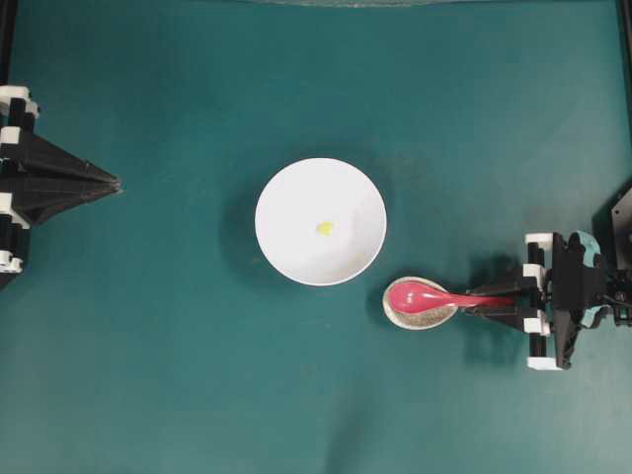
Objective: Scoop the yellow hexagonal prism block from the bowl with a spoon using the right arm.
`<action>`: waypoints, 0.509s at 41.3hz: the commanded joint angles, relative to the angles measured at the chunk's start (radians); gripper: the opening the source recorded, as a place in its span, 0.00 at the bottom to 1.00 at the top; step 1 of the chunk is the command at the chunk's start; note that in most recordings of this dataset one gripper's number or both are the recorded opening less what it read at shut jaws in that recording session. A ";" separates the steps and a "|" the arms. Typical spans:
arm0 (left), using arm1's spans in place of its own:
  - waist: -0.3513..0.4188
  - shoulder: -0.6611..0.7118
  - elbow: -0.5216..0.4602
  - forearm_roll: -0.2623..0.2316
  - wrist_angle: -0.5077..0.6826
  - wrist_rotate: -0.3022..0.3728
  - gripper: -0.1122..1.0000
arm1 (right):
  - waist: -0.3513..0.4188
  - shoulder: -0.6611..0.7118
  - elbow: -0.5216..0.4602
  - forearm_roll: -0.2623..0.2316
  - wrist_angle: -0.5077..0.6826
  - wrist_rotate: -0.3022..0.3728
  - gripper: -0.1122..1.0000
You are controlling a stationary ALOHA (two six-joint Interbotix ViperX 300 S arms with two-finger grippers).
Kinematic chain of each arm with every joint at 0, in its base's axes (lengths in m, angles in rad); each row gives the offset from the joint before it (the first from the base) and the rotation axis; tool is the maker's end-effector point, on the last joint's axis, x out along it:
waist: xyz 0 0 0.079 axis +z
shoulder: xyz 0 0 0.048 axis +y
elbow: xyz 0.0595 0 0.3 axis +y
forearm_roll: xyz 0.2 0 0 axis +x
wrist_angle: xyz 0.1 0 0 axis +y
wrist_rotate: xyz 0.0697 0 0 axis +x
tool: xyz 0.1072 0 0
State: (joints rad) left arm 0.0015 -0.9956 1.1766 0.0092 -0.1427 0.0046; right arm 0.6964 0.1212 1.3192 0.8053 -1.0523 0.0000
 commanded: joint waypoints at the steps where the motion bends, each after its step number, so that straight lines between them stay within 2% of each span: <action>1: -0.002 0.005 -0.029 0.003 -0.005 0.000 0.18 | -0.002 -0.011 -0.005 -0.002 -0.005 -0.002 0.29; 21: -0.002 0.005 -0.029 0.003 -0.006 0.002 0.18 | -0.002 -0.052 0.000 0.000 0.038 0.008 0.29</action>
State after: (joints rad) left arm 0.0015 -0.9956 1.1766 0.0092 -0.1427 0.0046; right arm 0.6949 0.0966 1.3208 0.8053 -1.0186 0.0046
